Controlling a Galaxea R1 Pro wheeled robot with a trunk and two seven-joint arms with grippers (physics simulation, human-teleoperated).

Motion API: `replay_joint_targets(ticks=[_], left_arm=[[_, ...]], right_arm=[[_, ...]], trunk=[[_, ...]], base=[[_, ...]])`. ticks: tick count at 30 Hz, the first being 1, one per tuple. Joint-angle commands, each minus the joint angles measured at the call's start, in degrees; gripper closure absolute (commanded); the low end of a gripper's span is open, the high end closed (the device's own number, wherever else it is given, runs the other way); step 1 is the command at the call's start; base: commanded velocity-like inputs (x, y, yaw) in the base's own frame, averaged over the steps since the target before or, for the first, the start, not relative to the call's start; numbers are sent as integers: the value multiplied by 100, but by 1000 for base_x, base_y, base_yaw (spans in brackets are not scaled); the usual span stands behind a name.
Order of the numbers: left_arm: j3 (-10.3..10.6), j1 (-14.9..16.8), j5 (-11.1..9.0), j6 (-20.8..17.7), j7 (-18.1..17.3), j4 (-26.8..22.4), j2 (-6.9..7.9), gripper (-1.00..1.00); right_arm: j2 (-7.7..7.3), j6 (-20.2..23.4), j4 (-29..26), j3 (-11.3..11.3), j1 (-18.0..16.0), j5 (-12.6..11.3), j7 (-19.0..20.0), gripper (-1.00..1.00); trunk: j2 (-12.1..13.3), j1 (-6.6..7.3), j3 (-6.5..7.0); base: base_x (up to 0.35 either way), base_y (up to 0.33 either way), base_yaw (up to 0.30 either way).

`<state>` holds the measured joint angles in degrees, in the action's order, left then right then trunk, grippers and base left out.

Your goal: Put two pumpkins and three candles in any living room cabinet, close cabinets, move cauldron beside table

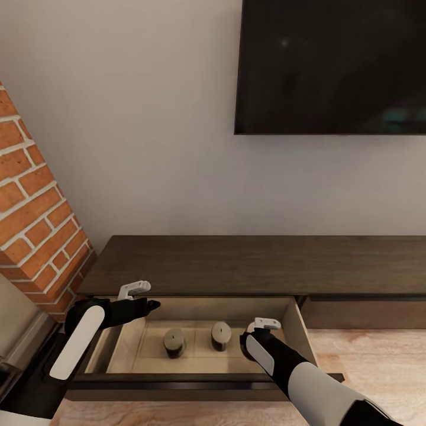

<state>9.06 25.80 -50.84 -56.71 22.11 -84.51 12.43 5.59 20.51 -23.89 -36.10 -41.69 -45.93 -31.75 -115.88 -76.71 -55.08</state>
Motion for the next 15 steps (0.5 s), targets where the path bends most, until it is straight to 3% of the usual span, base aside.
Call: replay_joint_targets(ticks=[1, 15], left_arm=[[9, 4, -58, -7, 59, -5, 5, -100], [9, 4, -58, -7, 59, -4, 5, -100]], right_arm=[[-5, -1, 1, -46, -6, -38, -42, 100], [-98, -60, 16, -46, -6, -65, -43, 100]], trunk=[[-2, 1, -5], [-163, -87, -77]], base=[[0, 0, 0], [0, 0, 0]])
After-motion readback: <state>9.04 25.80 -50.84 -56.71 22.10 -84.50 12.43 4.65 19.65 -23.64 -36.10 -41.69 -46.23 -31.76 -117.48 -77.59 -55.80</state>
